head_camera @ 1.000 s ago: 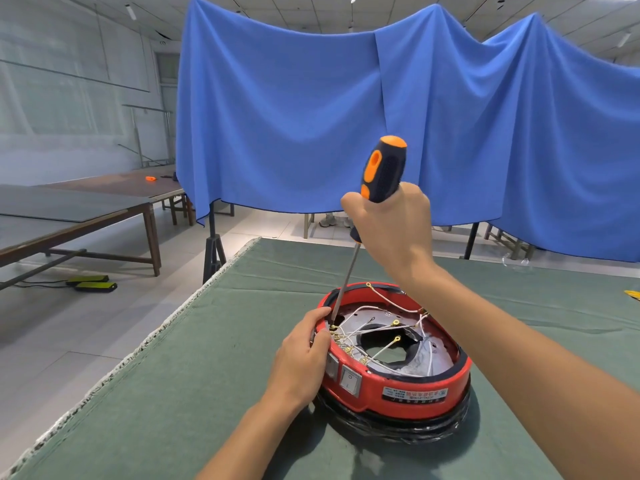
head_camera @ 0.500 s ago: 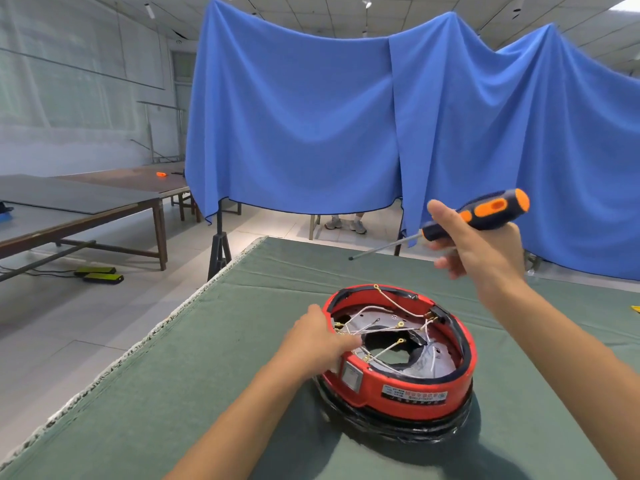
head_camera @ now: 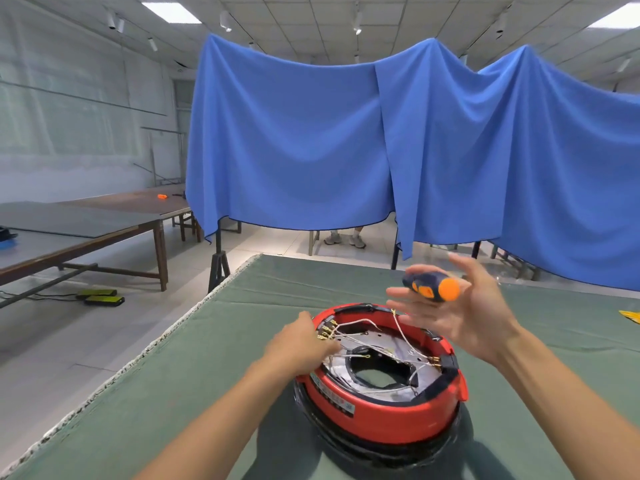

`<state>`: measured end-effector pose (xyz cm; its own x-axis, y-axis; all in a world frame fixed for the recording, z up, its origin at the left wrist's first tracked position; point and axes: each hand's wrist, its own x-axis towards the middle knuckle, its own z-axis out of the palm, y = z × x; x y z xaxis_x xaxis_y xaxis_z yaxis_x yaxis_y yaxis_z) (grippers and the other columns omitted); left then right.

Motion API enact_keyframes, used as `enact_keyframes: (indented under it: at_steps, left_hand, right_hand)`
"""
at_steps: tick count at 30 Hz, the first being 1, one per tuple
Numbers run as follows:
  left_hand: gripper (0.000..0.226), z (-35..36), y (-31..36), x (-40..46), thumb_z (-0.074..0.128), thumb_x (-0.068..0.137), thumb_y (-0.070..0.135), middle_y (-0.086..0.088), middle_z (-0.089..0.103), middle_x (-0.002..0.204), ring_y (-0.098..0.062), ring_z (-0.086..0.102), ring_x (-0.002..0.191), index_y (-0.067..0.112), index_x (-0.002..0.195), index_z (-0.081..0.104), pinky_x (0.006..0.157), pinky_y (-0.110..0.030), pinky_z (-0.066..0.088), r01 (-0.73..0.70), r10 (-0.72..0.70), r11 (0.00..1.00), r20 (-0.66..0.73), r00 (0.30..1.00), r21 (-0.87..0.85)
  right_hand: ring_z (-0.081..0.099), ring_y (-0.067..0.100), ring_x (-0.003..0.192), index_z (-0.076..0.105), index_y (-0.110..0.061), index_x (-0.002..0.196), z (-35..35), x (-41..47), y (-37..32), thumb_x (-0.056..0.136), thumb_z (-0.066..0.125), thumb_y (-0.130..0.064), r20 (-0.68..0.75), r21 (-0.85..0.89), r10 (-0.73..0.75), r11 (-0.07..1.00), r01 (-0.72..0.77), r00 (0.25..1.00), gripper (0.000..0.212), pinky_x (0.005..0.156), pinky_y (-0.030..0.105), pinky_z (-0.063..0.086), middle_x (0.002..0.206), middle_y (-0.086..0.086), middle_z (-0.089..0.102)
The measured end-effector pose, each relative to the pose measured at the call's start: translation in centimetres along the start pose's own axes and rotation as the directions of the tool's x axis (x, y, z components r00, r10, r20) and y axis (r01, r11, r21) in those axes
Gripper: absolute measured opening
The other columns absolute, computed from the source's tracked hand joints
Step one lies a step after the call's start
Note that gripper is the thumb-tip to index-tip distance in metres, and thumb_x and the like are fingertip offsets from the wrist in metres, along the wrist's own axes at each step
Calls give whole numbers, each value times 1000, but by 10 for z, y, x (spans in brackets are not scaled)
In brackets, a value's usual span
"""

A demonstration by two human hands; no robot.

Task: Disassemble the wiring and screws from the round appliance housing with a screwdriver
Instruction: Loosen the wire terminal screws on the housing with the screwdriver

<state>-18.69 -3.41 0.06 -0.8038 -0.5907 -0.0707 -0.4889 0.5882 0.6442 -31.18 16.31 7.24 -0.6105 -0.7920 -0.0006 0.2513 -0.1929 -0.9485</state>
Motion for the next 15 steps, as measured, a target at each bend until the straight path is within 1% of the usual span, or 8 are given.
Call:
enact_keyframes:
  at_steps: [1, 3, 5, 7, 9, 11, 13, 15]
  left_hand:
    - [51, 3, 0, -4, 66, 81, 45, -4, 59, 113, -25, 60, 102, 17, 117, 42, 89, -42, 50, 3, -3, 999, 0, 1000, 48]
    - [48, 3, 3, -8, 66, 81, 38, -4, 58, 107, -26, 60, 99, 16, 114, 40, 85, -40, 51, 12, -13, 991, 4, 1000, 131]
    - [42, -1, 7, -6, 65, 82, 30, -5, 56, 103, -27, 60, 98, 14, 112, 40, 81, -39, 51, 16, -21, 980, 20, 1000, 200]
    - [39, -6, 8, 0, 63, 81, 23, -6, 57, 106, -27, 58, 98, 13, 112, 42, 84, -38, 50, -8, 0, 974, 37, 999, 228]
    - [43, -13, 4, 9, 63, 78, 13, -4, 59, 110, -23, 58, 99, 14, 118, 47, 88, -35, 49, -58, 47, 984, 70, 996, 170]
    - [56, -24, 0, 19, 62, 76, 2, 1, 59, 111, -17, 56, 100, 15, 129, 49, 89, -27, 47, -120, 103, 985, 134, 986, 121]
    - [70, -36, -2, 29, 62, 74, -3, 1, 57, 123, -15, 53, 109, 18, 139, 44, 92, -21, 41, -185, 149, 967, 203, 968, 175]
    - [72, -42, 1, 37, 57, 76, -5, 1, 56, 131, -17, 52, 117, 25, 140, 44, 96, -21, 39, -244, 184, 936, 238, 954, 253]
  right_hand:
    - [69, 42, 94, 63, -7, 104, 0, 1, 5, 85, 54, -30, -35, -58, 28, 998, -30, 999, 31, 74, 42, 57, 103, 31, 68]
    - [72, 36, 74, 59, -7, 103, 1, 5, 15, 85, 57, -5, -148, -198, 32, 978, -62, 988, 18, 55, 33, 58, 97, 30, 69]
    - [69, 27, 57, 50, -10, 102, 1, 9, 24, 85, 49, 12, -256, -339, -28, 939, -62, 966, 28, 43, 28, 53, 95, 26, 69]
    - [62, 21, 48, 40, -15, 103, -2, 10, 27, 83, 48, 12, -325, -458, -108, 887, -57, 939, 34, 40, 25, 46, 93, 18, 71]
    - [58, 21, 44, 38, -17, 107, -9, 10, 26, 81, 53, 7, -338, -578, -166, 813, -65, 926, 38, 41, 25, 42, 88, 17, 72]
    - [57, 23, 44, 41, -21, 108, -15, 8, 25, 80, 59, 0, -312, -672, -210, 738, -59, 927, 40, 42, 26, 41, 84, 18, 72]
    - [56, 24, 45, 43, -30, 108, -18, 6, 26, 82, 62, -4, -273, -708, -248, 706, -19, 930, 40, 41, 26, 41, 83, 16, 70]
    - [56, 20, 44, 49, -33, 106, -19, 6, 31, 88, 56, -3, -227, -726, -308, 686, 50, 924, 35, 41, 27, 40, 85, 9, 64]
